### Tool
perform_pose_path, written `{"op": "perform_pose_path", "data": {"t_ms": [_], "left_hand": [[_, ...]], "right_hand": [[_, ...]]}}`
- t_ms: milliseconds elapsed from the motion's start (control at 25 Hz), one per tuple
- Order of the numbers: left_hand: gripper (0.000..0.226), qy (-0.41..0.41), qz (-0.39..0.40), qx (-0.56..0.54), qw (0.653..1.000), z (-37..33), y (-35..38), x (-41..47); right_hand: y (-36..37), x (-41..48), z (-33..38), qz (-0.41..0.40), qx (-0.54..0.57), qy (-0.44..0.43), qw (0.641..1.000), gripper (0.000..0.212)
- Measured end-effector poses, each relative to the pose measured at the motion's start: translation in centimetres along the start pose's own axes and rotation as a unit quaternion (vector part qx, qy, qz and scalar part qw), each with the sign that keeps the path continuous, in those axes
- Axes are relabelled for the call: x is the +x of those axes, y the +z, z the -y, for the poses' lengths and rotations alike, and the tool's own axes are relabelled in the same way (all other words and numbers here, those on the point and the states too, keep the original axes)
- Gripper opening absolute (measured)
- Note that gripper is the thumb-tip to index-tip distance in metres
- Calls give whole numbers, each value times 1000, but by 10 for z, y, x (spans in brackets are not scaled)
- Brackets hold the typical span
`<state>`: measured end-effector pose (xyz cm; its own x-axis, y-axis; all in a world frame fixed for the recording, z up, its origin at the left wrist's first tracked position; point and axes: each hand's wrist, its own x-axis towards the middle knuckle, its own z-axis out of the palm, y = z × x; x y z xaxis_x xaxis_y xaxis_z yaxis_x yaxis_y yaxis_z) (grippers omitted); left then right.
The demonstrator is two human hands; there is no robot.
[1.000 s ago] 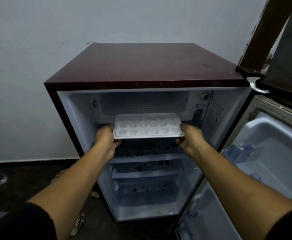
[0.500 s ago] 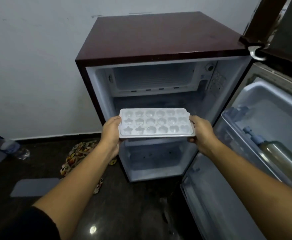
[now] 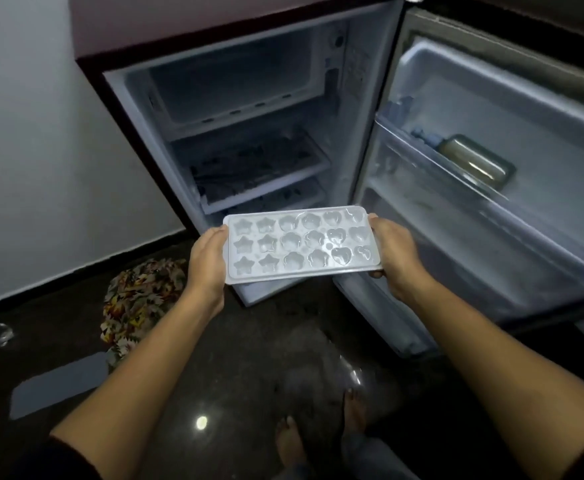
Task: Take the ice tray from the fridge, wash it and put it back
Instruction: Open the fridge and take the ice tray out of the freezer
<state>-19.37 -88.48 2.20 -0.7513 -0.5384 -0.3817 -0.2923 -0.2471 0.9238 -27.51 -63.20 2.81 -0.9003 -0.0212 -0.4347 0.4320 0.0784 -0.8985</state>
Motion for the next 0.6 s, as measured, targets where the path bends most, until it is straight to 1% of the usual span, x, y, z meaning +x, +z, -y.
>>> {"op": "perform_pose_path", "data": {"t_ms": [160,280,440,600], "left_hand": [[23,-15,66,23,997,18,22,-29],[25,-34,118,41,992,32,51,-53],[29,-52,181,86,978,54,102,-94],[31,-47,245,135,959,74,160,-149]], "right_hand": [[-42,-41,-35,-62,36,12,997,19],[-80,-68,-59,-115,73,18,991,18],[-146,-105,-92,-199,114,15,973,21],[-219,-149,-120,-250,143,16,958,22]]}}
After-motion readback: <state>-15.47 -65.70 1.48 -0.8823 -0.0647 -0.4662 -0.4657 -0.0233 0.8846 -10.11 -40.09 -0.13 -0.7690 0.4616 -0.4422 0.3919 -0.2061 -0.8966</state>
